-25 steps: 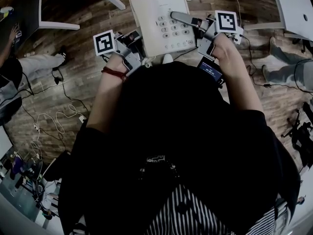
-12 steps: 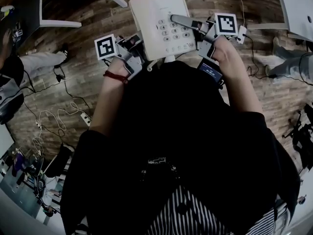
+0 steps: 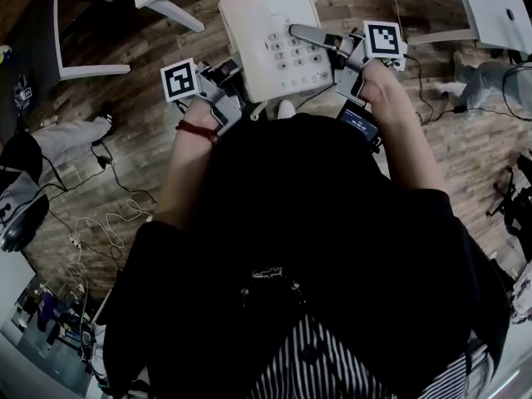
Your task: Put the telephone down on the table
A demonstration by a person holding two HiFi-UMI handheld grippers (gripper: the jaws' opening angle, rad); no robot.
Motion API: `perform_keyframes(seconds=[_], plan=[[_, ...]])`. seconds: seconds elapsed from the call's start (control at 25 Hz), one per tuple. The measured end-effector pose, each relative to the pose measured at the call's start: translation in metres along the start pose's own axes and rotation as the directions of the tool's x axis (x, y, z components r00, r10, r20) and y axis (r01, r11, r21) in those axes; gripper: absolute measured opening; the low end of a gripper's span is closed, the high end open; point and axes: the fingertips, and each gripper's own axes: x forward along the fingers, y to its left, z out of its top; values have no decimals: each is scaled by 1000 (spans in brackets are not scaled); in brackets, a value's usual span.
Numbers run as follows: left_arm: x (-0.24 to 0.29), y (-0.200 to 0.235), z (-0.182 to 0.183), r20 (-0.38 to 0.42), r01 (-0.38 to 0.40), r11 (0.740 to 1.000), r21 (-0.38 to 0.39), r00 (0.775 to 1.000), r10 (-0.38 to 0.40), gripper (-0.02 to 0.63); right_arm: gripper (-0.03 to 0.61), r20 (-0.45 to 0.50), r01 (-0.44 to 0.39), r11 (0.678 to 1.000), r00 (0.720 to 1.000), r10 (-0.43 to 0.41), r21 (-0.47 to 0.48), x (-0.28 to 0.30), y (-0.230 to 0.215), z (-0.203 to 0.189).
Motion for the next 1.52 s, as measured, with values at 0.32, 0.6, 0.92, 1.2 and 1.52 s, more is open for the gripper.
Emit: perform_keyframes(seconds=[0.32,0.6,0.92,1.2,1.52], plan=[[11,3,57,-84,9,1000,-22,996,-11,195,204,84,24,1000,996,-24,3,23,-8,47],[16,2,98,-157,24,999,-32,987,-29,195,204,138,55,998,989,-53,-8,43,-10,78],[-1,5,149,-204,18,999,-49,978,-28,195,204,177,70,998,982,-70,9,86,-19,104],[-17,4,172,-209,15,999,-32,978,-22,195,202,179,52,999,982,-54,14,113,-22,111],[-33,1,188,-156,28,999,-33,987,-32,195,203,132,55,998,990,-55,4,137,-22,116]])
